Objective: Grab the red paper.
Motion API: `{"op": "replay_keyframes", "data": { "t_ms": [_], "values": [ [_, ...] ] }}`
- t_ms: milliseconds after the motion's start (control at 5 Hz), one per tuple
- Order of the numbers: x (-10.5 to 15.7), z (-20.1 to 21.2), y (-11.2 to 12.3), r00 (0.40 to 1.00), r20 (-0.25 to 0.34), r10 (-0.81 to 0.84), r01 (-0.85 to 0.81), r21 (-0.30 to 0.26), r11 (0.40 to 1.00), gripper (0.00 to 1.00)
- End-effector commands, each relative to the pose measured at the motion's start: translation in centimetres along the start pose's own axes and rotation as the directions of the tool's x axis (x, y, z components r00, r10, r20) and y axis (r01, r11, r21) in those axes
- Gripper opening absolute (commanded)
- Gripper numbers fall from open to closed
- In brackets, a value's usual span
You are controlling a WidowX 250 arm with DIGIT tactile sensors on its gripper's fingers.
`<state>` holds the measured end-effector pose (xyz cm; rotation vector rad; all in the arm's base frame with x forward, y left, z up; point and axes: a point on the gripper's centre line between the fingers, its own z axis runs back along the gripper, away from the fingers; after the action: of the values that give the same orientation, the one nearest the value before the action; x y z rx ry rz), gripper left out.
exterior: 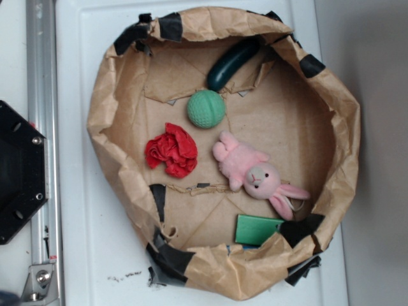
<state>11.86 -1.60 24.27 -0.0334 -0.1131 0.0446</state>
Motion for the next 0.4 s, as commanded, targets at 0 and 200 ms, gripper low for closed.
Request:
{"op": "replay_keyframes", "data": {
  "t_ms": [0, 200],
  "values": [
    [0.0, 0.0, 0.0, 1.0, 0.0, 0.0, 0.0, 0.0, 1.0, 1.0],
    [4.7, -3.4, 2.0, 0.978, -0.049, 0.201, -0.205, -0.092, 0.974, 1.0]
  ]
}}
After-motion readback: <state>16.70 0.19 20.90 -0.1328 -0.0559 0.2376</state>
